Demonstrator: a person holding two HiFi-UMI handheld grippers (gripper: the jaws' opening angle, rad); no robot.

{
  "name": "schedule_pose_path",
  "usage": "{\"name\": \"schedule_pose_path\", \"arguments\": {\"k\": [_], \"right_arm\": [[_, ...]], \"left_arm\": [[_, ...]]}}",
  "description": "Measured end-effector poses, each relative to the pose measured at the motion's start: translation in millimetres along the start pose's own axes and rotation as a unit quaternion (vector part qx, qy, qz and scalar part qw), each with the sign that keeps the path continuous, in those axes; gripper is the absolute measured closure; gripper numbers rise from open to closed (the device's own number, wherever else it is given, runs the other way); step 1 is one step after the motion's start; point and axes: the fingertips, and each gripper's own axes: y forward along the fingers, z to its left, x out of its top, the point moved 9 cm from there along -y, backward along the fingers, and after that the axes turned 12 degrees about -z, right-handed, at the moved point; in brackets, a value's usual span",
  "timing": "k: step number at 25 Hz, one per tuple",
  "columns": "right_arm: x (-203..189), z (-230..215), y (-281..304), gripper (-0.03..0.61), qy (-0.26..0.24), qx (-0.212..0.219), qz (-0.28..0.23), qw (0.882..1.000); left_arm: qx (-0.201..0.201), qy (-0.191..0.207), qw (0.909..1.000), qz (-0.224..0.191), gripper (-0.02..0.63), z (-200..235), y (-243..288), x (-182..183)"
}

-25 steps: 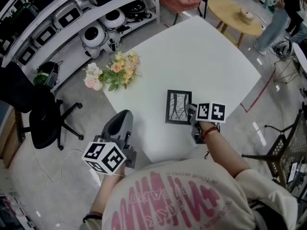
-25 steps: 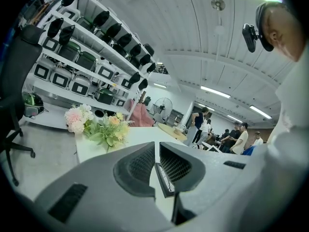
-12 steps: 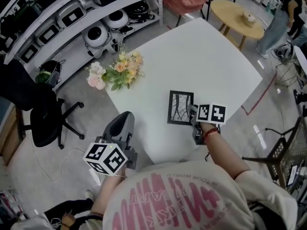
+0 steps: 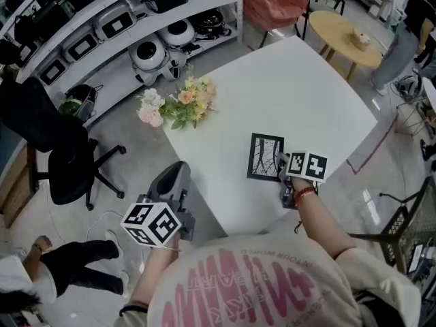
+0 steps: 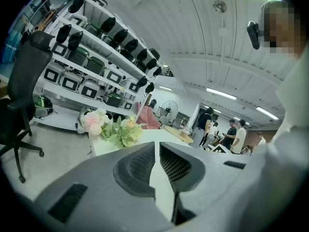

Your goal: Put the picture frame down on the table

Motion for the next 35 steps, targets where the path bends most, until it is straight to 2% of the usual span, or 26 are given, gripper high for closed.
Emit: {"name": "schedule_pose_path", "arguments": {"k": [5, 10, 14, 21, 24, 28, 35], "right_arm": [[9.8, 8.7, -15.7, 0.482, -0.007, -0.013, -0.042, 0.999], [22.4, 37.4, -42.3, 0.535, 0.021, 0.028, -0.103, 0.994], [30.1, 63.8, -68.1, 0.549, 0.029, 0.058, -0.150, 0.987], [22.9, 104.2, -112.0, 0.567, 0.056, 0.102, -0.197, 0.973], [16.9, 115.1, -132.5, 0.572, 0.063, 0.121, -0.232, 0.963], [7.4, 128.7, -156.7, 0.572, 0.048, 0.135, -0.269, 0.952], [-15.8, 145.3, -186.8, 0.572, 0.001, 0.116, -0.286, 0.951]], "left_arm": [[-0.011, 0.002, 0.9999, -0.004, 0.583, 1.7, -6.0, 5.4], [-0.030, 0.005, 0.9995, -0.005, 0.583, 2.5, -12.1, 13.0], [-0.047, 0.009, 0.9988, -0.005, 0.583, 3.0, -19.3, 18.2], [-0.080, 0.011, 0.9967, 0.000, 0.583, 5.6, -33.5, 26.4], [-0.096, 0.012, 0.9953, 0.000, 0.583, 3.9, -38.7, 27.0], [-0.118, 0.014, 0.9929, 0.000, 0.583, 0.5, -46.7, 28.2], [-0.152, 0.016, 0.9882, -0.003, 0.583, -3.0, -62.1, 35.0]]}}
